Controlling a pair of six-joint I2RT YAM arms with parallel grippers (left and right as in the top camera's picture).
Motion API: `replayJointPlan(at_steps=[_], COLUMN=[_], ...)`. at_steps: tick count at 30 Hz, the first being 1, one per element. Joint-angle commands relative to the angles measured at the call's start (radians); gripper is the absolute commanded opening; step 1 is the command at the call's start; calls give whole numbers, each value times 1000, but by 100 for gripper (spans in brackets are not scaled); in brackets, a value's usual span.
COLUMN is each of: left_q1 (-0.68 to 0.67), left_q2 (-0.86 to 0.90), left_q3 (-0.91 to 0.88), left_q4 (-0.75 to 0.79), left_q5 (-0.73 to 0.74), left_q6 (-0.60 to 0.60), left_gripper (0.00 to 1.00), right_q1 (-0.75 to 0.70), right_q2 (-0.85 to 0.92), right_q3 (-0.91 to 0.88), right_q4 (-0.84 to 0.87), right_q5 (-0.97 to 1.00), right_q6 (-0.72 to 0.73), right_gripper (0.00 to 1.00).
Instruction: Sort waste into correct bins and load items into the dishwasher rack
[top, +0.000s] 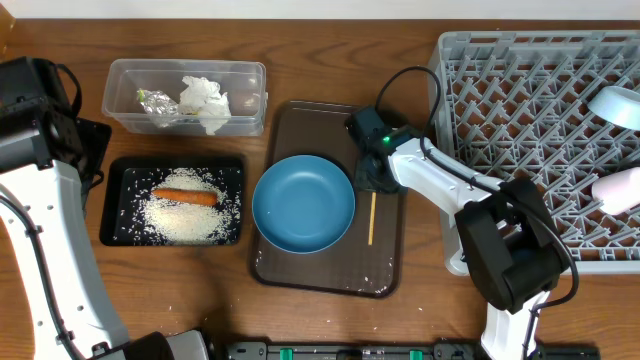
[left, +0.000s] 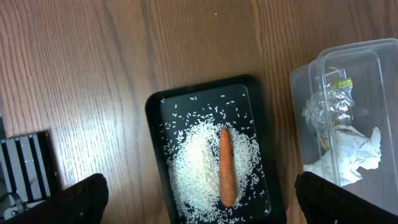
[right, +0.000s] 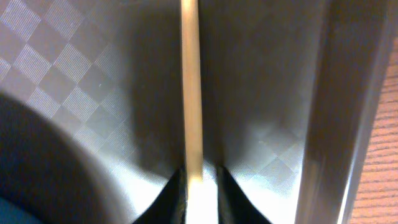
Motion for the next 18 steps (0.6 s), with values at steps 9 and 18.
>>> replayJointPlan(at_steps=[9, 18], left_q1=[5, 5], left_q2=[0, 0], left_q3=[-8, -8], left_q4=[-3, -3], left_q5=[-5, -5], left_q6=[-13, -13], left_gripper=[98, 98], right_q1=[-23, -172], right_q2=[52, 52], right_q3=[156, 582], right_q4=[-145, -429], right_q5=[-21, -68], right_q6=[-52, -312], right_gripper=[1, 1])
